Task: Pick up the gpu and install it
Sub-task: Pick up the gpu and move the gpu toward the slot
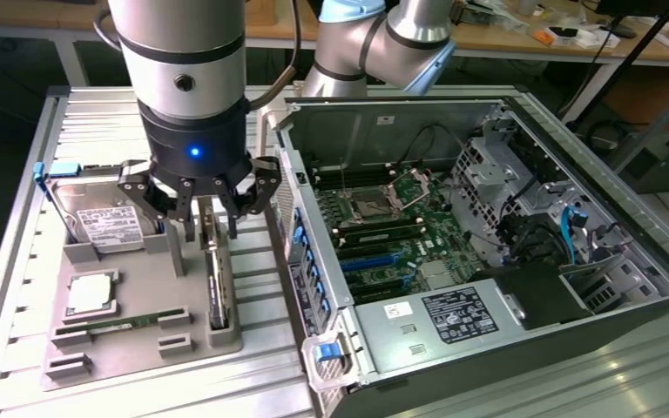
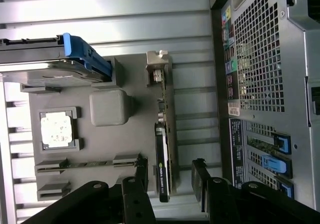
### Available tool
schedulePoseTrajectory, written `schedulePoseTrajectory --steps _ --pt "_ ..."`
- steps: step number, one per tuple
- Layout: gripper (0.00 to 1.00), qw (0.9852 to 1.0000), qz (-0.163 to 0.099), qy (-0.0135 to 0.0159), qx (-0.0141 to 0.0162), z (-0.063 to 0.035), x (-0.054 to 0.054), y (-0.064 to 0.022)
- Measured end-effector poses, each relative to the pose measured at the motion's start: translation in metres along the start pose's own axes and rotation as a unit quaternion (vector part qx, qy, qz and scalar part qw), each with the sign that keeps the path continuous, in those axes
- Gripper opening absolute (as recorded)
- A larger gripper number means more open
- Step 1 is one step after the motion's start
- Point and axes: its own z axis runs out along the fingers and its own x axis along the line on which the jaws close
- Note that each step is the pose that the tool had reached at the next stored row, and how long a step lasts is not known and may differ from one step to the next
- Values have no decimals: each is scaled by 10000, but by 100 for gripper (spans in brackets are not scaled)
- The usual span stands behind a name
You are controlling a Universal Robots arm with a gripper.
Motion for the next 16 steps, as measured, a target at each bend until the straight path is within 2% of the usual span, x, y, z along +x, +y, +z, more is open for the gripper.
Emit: schedulePoseTrajectory --steps 16 --pt "48 10000 0 0 0 99 2 -14"
